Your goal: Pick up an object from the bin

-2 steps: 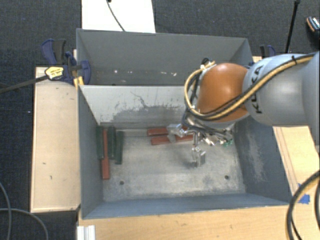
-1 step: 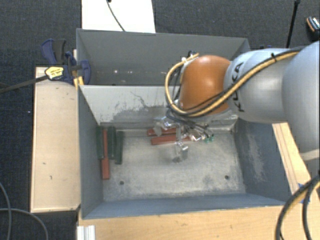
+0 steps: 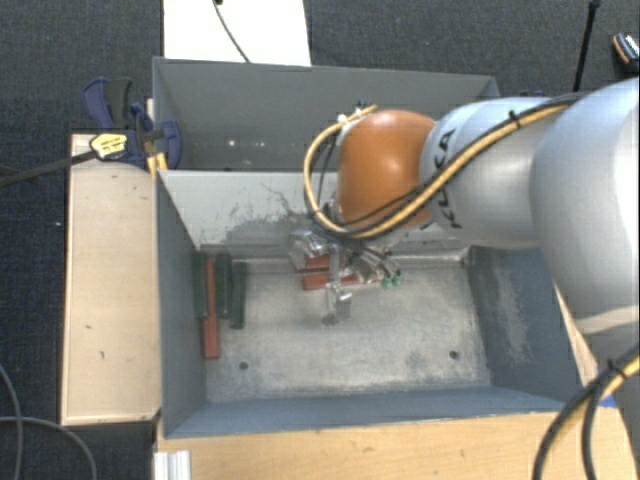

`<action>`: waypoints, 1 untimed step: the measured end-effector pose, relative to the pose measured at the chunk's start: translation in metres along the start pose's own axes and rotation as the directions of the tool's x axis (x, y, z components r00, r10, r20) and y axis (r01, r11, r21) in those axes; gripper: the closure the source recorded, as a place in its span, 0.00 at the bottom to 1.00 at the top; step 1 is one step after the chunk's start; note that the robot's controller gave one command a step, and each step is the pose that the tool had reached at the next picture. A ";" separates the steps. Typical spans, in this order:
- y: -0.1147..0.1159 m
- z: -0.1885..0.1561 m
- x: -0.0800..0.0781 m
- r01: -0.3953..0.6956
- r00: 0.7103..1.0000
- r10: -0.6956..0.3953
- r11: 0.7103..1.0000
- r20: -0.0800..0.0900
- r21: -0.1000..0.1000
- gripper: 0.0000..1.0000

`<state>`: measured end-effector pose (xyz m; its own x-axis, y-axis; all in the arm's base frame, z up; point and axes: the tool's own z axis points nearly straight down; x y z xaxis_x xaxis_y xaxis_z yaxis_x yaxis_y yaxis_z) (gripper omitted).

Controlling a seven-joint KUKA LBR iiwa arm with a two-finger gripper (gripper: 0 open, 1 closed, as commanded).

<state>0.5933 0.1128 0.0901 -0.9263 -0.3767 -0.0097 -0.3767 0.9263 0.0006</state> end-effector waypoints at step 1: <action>-0.041 0.020 0.026 0.006 1.000 -0.006 1.000 -0.009 0.001 0.00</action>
Offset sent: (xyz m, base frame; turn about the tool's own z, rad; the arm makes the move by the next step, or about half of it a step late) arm -0.0089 -0.0449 -0.0201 -0.0112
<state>0.5849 0.0653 0.0699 -0.9240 -0.3824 -0.0006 -0.3824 0.9240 -0.0008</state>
